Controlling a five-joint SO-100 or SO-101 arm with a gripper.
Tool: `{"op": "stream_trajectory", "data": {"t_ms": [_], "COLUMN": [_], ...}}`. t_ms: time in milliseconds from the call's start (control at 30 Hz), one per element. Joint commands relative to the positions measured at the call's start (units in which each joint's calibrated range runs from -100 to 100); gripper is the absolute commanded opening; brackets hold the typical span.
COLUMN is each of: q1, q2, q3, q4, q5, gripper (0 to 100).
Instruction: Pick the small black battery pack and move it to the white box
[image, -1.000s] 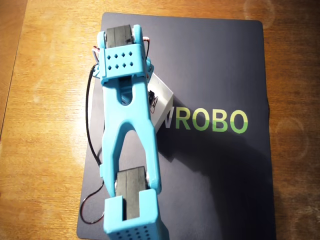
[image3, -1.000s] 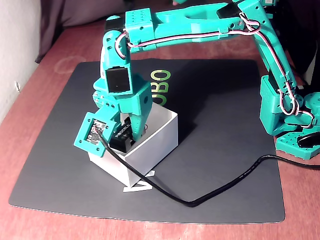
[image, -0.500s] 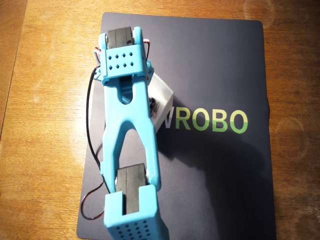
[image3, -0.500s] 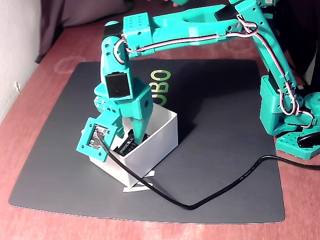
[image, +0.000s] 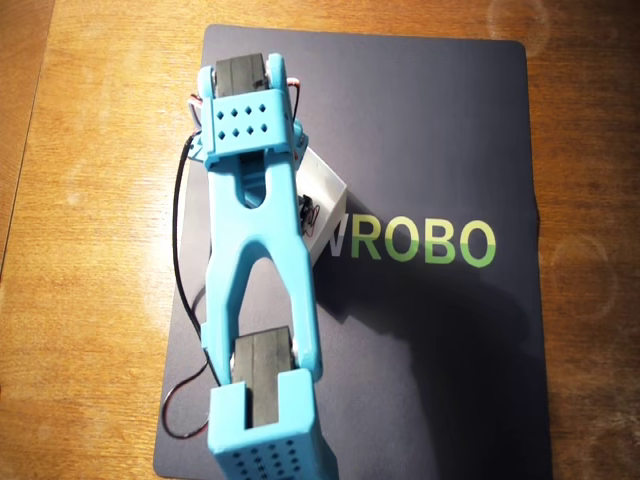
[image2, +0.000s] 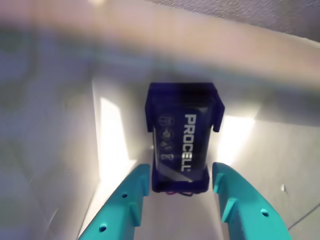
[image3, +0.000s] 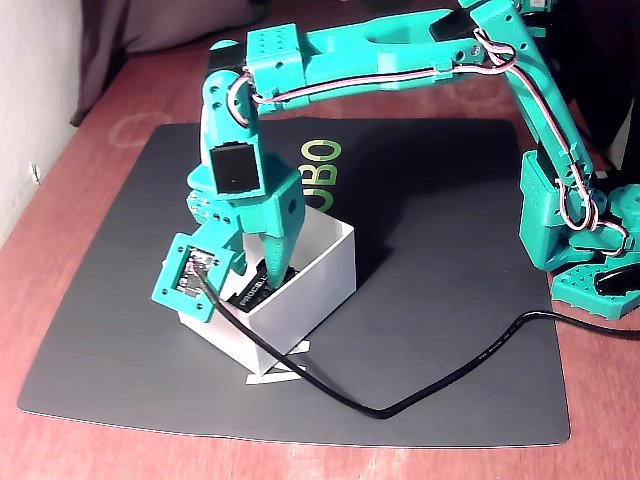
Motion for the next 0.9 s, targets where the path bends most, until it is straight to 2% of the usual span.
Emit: {"op": "stream_trajectory", "data": {"t_ms": [0, 133, 467, 667, 867], "q1": [0.6, 0.3, -0.4, -0.3, -0.3], "q2": [-5.7, -8.6, -21.3, -31.4, -49.1], "q3": [-2.9, -2.9, 0.1, 6.3, 22.4], "q4": [-2.5, -6.2, -6.3, -6.3, -6.3], "q5": [3.2, 6.5, 14.5, 14.9, 14.9], "gripper": [14, 14, 14, 14, 14]}}
